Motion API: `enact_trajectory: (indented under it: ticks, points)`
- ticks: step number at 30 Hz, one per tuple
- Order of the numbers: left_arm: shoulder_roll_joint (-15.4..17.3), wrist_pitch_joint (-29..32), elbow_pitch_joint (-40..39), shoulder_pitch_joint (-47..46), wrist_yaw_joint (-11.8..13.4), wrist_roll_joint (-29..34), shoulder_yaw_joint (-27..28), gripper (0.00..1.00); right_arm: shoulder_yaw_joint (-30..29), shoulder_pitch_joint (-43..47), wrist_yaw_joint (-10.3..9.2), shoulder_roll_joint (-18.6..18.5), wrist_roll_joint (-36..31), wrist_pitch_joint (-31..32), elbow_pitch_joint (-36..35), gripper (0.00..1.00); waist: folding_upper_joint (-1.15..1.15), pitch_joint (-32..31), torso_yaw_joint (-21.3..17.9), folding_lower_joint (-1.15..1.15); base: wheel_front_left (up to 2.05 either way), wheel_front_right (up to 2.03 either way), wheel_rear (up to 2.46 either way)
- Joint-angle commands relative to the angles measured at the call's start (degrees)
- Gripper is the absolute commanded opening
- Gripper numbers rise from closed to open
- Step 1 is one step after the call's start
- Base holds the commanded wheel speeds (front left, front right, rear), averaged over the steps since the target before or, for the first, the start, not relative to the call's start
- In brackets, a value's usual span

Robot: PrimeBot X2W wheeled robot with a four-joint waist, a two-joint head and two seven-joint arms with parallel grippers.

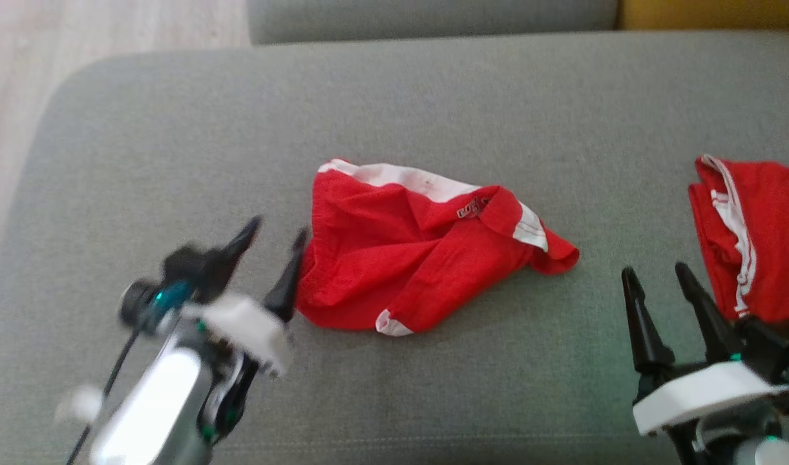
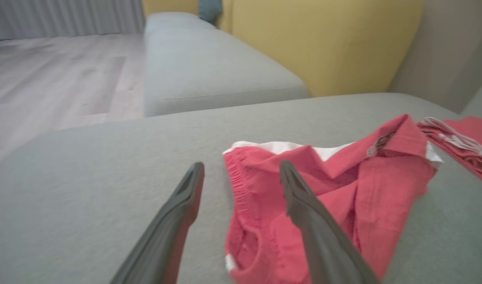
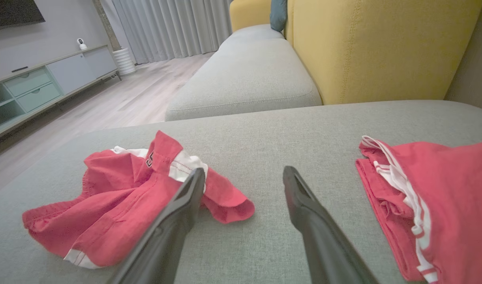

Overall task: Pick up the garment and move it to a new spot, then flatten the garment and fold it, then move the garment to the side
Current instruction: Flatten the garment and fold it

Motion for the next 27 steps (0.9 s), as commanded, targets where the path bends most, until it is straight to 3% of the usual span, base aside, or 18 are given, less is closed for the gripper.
enact_trajectory:
  ticks: [1,8,14,15,16,17,22,27]
  points:
    - [0.2,1.2,-0.1,-4.4,-0.9,-0.8,1.8,1.00,1.4,-3.2,0.22,-0.4,0.0,-0.1,-2.5,1.00,0.00,2.0,-1.2,-0.01,0.00,0.00,0.00]
    - [-4.1,8.3,16.5,-17.6,-7.0,-4.6,0.3,1.00,1.4,-5.2,0.22,-0.4,0.3,-0.8,-2.2,1.00,0.00,6.5,-3.6,-0.01,0.00,0.00,0.00]
    - [-5.7,8.4,25.2,-23.4,-8.9,-5.2,-0.3,1.00,1.7,-6.3,0.22,-0.4,0.8,-1.6,-1.3,1.00,0.00,7.6,-4.3,-0.01,0.00,0.00,0.00]
    - [-5.9,8.2,26.6,-24.2,-9.0,-4.9,-0.6,0.92,1.8,-6.5,0.22,-0.4,0.9,-1.7,-1.2,1.00,0.00,7.7,-4.4,-0.01,0.00,0.00,0.00]
    - [-6.0,7.6,27.7,-24.9,-9.2,-4.7,-0.8,0.20,1.8,-6.6,0.22,-0.4,1.0,-1.8,-1.1,1.00,0.00,7.8,-4.5,-0.01,0.00,0.00,0.00]
    - [-6.1,7.0,28.7,-25.4,-9.3,-4.5,-1.0,0.00,1.8,-6.8,0.22,-0.4,1.1,-2.0,-0.9,1.00,0.00,7.8,-4.6,-0.01,0.00,0.00,0.00]
    - [-5.5,2.0,29.0,-25.2,-8.9,-2.2,-2.3,0.00,0.8,-6.5,0.22,-0.4,1.8,-2.8,-0.2,1.00,0.00,7.4,-4.2,-0.01,0.00,0.00,0.00]
    - [-4.5,-0.5,24.0,-20.4,-7.7,-1.1,-3.6,0.00,-0.6,-5.7,0.22,-0.4,2.2,-3.2,0.1,1.00,0.00,6.3,-2.5,-0.01,0.00,0.00,0.00]
